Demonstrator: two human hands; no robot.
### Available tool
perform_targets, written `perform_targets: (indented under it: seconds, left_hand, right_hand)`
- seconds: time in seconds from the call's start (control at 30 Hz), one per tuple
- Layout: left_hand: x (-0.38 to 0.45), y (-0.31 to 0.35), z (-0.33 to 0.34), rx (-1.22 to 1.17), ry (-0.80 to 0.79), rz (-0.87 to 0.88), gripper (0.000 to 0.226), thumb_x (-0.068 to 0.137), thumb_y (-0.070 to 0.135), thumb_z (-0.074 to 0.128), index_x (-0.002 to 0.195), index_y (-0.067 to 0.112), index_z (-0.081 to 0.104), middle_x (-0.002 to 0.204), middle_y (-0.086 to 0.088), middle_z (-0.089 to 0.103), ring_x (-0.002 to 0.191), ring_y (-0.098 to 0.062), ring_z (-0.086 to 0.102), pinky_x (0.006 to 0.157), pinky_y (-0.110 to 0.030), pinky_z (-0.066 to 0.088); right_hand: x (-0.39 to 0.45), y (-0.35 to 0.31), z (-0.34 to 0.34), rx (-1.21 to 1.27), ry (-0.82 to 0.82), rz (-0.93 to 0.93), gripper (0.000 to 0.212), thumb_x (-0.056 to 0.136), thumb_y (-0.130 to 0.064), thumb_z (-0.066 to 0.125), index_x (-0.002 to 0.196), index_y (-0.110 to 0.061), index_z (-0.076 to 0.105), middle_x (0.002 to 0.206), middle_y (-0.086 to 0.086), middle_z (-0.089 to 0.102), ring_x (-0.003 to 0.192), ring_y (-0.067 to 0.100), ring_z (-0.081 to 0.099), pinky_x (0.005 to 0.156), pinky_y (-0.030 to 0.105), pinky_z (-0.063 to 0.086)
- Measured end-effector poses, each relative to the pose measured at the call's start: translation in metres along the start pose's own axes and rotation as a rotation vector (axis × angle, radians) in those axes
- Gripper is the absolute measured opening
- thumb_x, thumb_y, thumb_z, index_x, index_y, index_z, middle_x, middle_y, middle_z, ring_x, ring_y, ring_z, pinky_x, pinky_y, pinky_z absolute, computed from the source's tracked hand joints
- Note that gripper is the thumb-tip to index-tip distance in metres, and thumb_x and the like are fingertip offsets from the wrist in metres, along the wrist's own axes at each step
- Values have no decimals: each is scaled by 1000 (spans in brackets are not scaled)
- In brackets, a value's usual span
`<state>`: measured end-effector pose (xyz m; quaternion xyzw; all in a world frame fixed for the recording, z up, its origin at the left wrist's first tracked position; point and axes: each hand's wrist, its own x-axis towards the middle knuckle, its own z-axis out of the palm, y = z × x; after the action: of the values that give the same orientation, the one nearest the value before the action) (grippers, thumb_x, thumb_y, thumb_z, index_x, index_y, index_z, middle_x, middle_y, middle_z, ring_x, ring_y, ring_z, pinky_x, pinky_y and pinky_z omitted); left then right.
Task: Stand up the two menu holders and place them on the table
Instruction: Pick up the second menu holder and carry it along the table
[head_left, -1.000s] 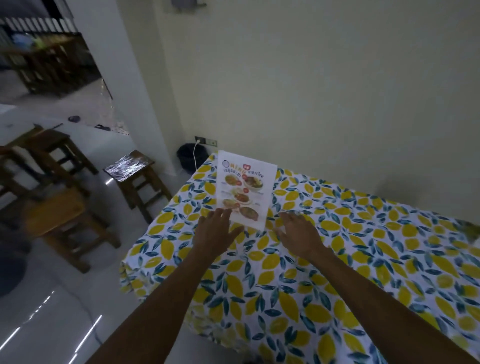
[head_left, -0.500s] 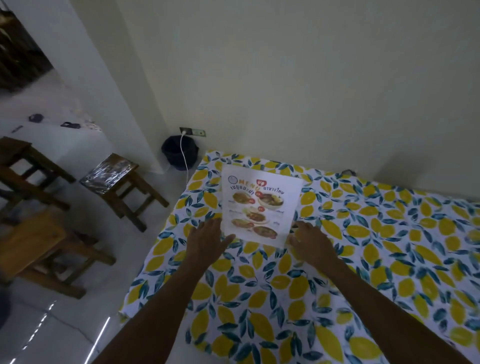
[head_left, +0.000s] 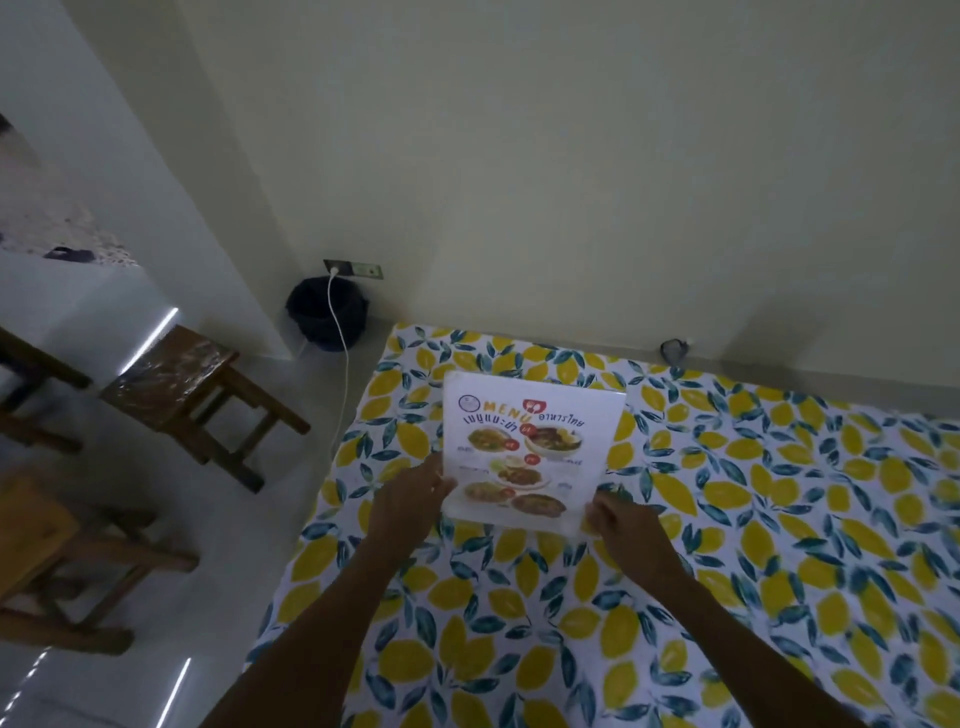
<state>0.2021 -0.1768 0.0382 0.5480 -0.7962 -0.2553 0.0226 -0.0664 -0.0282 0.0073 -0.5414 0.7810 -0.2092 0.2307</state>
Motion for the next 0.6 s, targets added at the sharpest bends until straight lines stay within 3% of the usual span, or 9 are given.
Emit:
perform_targets:
  seconds: [0.1,0.23,0.37,0.47,0.6]
  left_hand:
    - [19,-11,-20,-15,27,31,31,96,46,49,113,21,56,94,-2,71,83,-24,67,63,-32,46]
    - [64,-28,-60,-30,72,87,32,96,44,49,119,24,59,93,-3,70,86,-26,66,65,-32,47]
    - [124,-35,-107,-105,57,51,34,95,27,54,127,15,59,115,-12,68,103,-33,63,80,-35,46]
    - [169,-46,-134,-230,15,43,36,93,27,56,125,13,61,116,-12,69,105,-34,65,92,-44,51]
    - [227,-69,-149,-147,51,199,48,81,42,43,101,5,66,92,-16,71,84,-35,66,75,-42,51]
  right_hand:
    - [23,-12,5,33,60,-8,28,100,-26,49,79,-10,56,57,6,57,46,14,49,47,30,38]
    - [77,-42,8,28,123,-22,24,100,-29,48,86,-13,58,61,7,60,50,18,55,49,34,41]
    - [150,-65,17,-22,195,45,29,99,-30,49,115,-8,60,78,13,70,69,30,65,60,39,52]
    - [196,-87,18,9,252,56,29,99,-29,50,120,-11,58,79,11,72,70,28,68,64,43,56]
    - [248,-110,18,-31,305,26,26,96,-29,48,118,-21,60,78,11,73,63,26,68,58,42,57]
